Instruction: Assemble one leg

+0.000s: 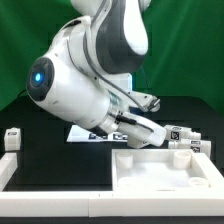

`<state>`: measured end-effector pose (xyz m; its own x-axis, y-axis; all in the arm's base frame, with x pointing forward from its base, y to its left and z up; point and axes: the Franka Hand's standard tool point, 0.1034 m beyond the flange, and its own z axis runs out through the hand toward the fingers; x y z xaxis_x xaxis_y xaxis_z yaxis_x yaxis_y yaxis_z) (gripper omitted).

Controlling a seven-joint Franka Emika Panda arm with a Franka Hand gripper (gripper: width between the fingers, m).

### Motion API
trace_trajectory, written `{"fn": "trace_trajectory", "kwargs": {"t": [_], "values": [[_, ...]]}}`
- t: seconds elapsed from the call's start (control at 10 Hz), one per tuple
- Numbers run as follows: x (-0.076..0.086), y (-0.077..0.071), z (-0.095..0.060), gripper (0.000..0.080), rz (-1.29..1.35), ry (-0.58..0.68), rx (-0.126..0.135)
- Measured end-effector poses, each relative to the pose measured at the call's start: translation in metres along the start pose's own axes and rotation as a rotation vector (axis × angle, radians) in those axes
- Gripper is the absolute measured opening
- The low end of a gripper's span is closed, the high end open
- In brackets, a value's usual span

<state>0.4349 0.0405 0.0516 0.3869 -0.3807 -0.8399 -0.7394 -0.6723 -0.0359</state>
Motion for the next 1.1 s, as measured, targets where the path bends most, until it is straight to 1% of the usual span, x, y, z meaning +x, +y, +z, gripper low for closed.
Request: {"fn": "trace_trajectory", "kwargs": {"t": [0.1,0.2,0.3,0.4,0.5,0.6,0.7,0.8,0.9,1.0,1.1], "values": [[-0.01,-0.005,-0.022,0.0284,-0.022,0.008,0.014],[-0.013,-0.013,-0.046,0.0284,-0.045,0.034,0.022],[-0.015,-0.027,-0.059,0.0284,-0.078,0.103,0.005],[-0.016,-0.037,-0.06,0.0284,-0.113,0.192,-0.021],[-0.017,-0.036,-0.056,0.0284,-0.117,0.234,-0.018],[-0.012,-0.038,-0.059,0.0284,-0.118,0.311,-0.004],[-0.013,-0.044,-0.062,0.0284,-0.14,0.393,-0.002],[-0.012,-0.051,-0.071,0.0284,-0.182,0.457,-0.04],[-0.015,-0.064,-0.091,0.0284,-0.238,0.51,-0.05],[-0.018,-0.08,-0.118,0.0284,-0.303,0.606,-0.049],[-0.022,-0.097,-0.129,0.0284,-0.369,0.717,-0.074]]}}
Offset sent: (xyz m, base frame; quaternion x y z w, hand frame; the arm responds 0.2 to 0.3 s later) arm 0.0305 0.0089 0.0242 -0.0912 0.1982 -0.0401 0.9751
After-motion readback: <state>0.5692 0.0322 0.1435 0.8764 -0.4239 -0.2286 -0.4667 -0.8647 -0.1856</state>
